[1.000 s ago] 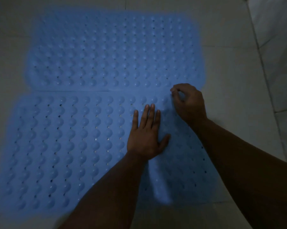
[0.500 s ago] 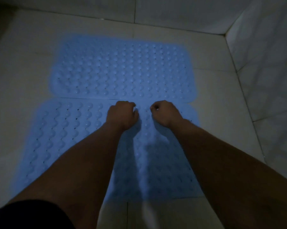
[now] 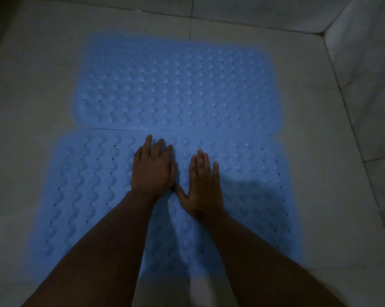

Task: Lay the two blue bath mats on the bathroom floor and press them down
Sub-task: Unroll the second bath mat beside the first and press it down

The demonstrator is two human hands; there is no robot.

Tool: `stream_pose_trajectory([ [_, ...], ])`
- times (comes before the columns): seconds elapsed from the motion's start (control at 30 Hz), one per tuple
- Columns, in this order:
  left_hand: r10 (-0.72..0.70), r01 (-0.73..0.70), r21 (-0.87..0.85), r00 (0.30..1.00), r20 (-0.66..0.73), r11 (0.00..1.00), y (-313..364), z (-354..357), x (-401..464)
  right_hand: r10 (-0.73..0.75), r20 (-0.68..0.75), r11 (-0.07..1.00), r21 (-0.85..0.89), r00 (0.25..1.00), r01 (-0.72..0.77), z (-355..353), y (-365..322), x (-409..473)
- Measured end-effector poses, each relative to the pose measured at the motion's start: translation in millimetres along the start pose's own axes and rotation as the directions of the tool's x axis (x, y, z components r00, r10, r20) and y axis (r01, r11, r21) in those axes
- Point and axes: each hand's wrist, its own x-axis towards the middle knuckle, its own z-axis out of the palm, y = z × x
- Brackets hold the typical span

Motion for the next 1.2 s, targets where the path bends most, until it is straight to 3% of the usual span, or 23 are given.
stream_pose_trajectory([
  [0.23, -0.041, 0.041, -0.017, 0.999, -0.017, 0.999, -9, 4, 3, 0.004, 0.059, 0.999, 0.049, 0.998, -0.007, 1, 1, 0],
  [0.4, -0.059, 0.059, -0.023, 0.998, -0.018, 0.998, -10, -8, 0, 0.008, 0.275, 0.975, 0.211, 0.961, -0.069, -24, 8, 15],
  [0.5, -0.045, 0.045, -0.036, 0.999, -0.024, 0.998, -3, -10, -6, 0.036, 0.43, 0.867, 0.436, 0.902, -0.243, -71, 29, 41],
  [0.63, 0.027, -0.027, -0.074, 1.0, 0.011, 0.997, 20, 0, -9, 0.13, 0.157, 0.846, 0.497, 0.979, -0.192, -108, 55, 68],
  [0.77, 0.073, -0.071, -0.027, 0.991, 0.109, 0.997, 40, 27, -23, 0.12, 0.083, 0.824, 0.548, 0.989, -0.146, -110, 56, 70],
  [1.0, 0.055, -0.061, 0.086, 0.996, 0.067, 0.994, 49, 46, -31, 0.015, -0.152, 0.876, 0.479, 0.988, 0.06, -76, 61, 83],
  [1.2, 0.045, -0.051, 0.05, 0.993, 0.107, 0.997, 53, 48, -28, 0.034, -0.244, 0.862, 0.497, 0.969, 0.095, -61, 75, 82],
])
